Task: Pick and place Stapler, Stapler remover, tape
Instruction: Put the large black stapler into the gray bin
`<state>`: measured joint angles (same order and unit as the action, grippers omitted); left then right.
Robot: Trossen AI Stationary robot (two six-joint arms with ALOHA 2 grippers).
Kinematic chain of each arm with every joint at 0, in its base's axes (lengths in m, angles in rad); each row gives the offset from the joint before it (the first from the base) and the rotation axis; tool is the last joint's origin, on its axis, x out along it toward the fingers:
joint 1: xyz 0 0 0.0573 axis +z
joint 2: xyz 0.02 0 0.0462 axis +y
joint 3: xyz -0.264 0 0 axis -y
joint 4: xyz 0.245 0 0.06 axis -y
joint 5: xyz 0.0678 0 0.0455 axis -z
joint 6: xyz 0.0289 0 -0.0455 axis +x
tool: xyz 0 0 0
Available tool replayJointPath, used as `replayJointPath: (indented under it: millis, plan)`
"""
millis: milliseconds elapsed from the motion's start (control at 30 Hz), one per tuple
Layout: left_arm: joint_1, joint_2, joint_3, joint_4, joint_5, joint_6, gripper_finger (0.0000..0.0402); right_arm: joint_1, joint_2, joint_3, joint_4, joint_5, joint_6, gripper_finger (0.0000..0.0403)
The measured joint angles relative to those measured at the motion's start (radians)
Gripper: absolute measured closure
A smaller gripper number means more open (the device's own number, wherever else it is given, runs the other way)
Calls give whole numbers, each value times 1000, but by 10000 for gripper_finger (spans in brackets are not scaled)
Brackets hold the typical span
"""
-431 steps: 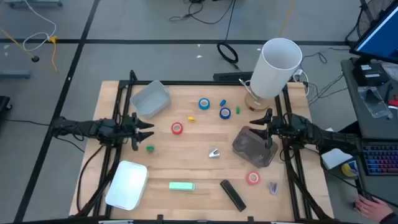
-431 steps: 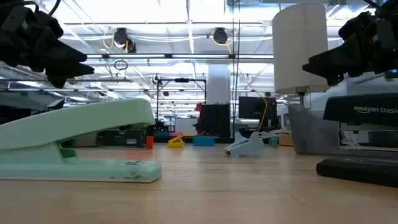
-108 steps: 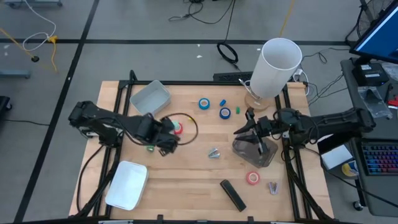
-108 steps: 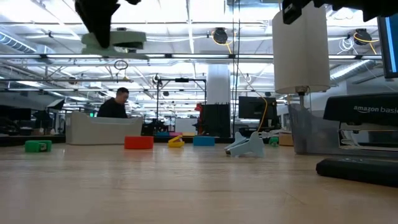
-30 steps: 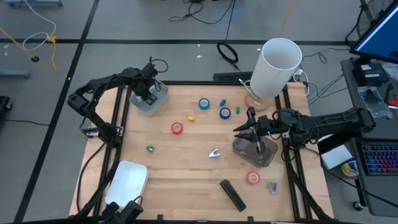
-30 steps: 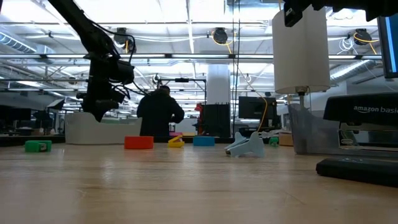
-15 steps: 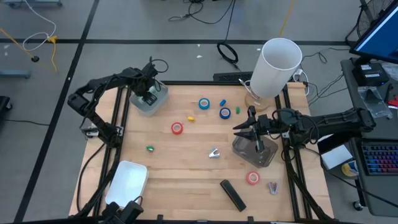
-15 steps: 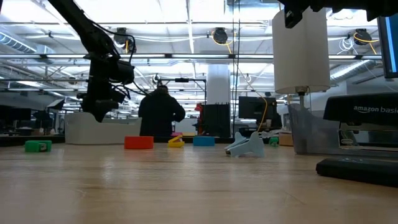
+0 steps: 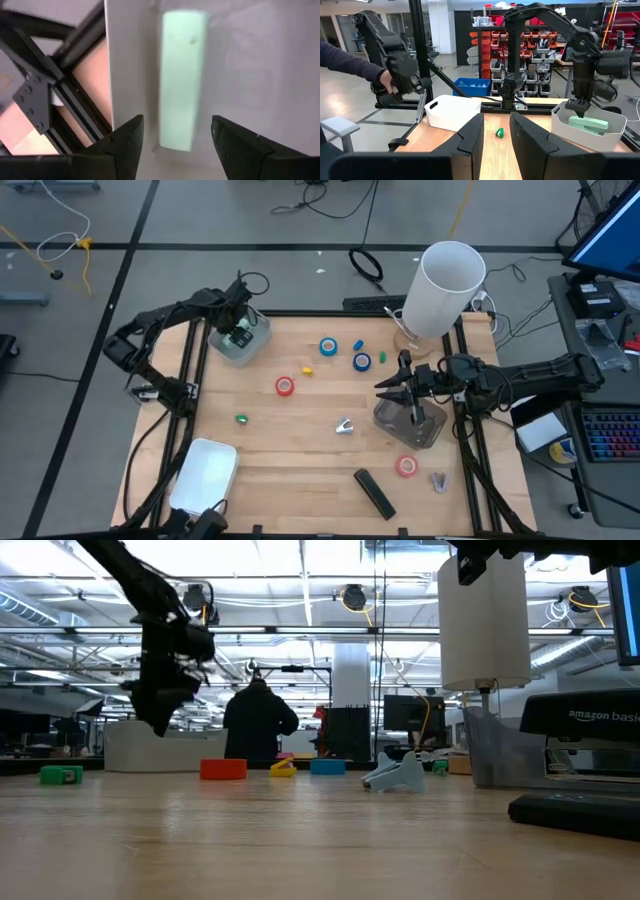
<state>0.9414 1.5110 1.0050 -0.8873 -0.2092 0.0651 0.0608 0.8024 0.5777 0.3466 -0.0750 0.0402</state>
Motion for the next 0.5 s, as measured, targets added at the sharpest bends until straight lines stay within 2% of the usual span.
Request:
replayJointPath:
  millis: [133, 267, 400, 500]
  plan:
    - [-55, -124, 1, -7, 59, -48, 168, 0, 0, 0, 0, -2, 0, 316]
    - [-121, -259, 1, 2, 231, -131, 168, 0, 0, 0, 0, -3, 4, 316]
    - [-202, -372, 1, 16, 385, -221, 167, 0, 0, 0, 0, -3, 108, 316]
    - [-277, -434, 1, 28, 425, -332, 167, 0, 0, 0, 0, -3, 208, 316]
